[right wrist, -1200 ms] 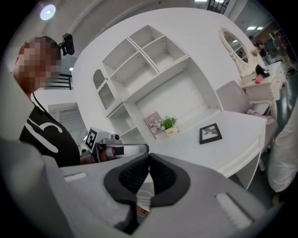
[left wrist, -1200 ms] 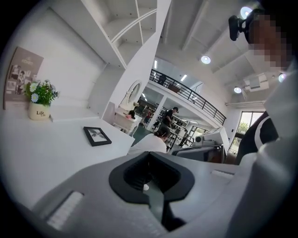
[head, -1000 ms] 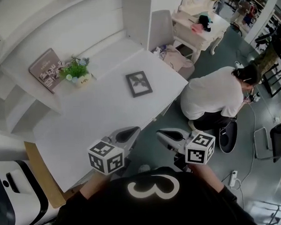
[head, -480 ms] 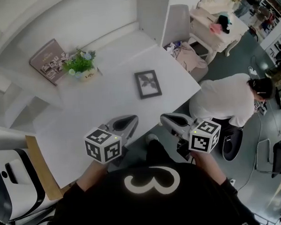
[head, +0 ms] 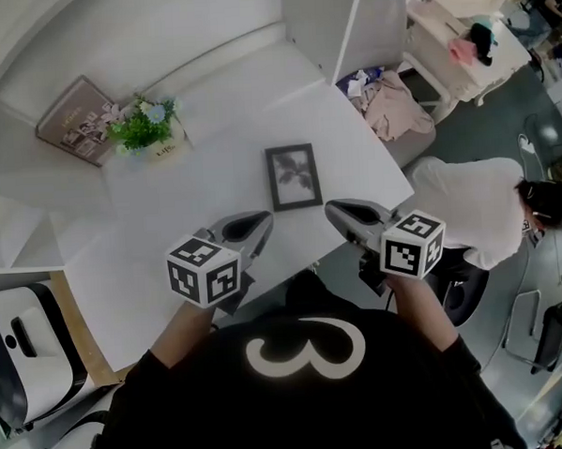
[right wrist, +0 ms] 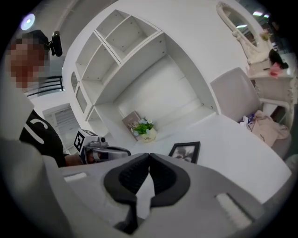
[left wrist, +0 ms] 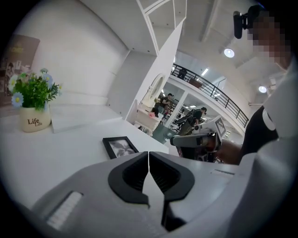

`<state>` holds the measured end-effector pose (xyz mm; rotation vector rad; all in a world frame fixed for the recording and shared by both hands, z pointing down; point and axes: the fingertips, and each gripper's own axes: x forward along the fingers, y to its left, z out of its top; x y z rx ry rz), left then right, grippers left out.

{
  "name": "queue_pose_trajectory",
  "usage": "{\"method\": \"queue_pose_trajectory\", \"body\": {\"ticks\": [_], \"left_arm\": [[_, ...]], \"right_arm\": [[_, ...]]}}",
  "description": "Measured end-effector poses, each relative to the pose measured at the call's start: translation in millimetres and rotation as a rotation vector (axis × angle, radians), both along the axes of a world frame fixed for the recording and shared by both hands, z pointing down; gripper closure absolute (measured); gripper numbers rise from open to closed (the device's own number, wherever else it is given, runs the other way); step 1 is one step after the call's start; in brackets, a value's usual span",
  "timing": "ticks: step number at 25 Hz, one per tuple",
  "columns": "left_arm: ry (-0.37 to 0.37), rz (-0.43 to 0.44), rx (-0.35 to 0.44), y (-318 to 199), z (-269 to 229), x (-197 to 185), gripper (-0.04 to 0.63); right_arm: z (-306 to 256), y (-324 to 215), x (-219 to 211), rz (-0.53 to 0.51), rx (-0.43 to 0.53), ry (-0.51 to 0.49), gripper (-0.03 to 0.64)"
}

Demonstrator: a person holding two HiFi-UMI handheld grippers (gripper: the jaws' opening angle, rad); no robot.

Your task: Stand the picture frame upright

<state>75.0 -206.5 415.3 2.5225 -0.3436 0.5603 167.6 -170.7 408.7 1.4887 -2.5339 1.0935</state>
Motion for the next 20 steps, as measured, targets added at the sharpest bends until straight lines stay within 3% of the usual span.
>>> {"method": "queue_pose_trajectory", "body": {"ticks": [5,7,9,12,20], "left_arm": [[-0.047,-0.015,-0.026,-29.5,18.7,23.7,0.581],[-0.071,-0.029,-0.034,-40.2,27.6,29.5,0.58],[-0.095,-0.04,-0.044,-48.3,36.7,34.7,0.58],[-0.126,-0.034,-0.068,-56.6,49.4,43.5,0.499],[-0.231,-0.045,-0.109,-79.7,92.9,53.4,0.431]], "right_arm": [[24.3,-32.1,26.5,-0.05,-0.041,0.054,0.613],[35.1,-43.1,33.5,-0.074,-0.063,0.074,0.558],[47.6,-51.1,37.2,-0.112,-0.091,0.113,0.552],[65.3,-64.1,39.2,-0.171,-0.124,0.184,0.511],[108.1,-96.2,47.7,-0.234,-0.198,0.328,0.466]]}}
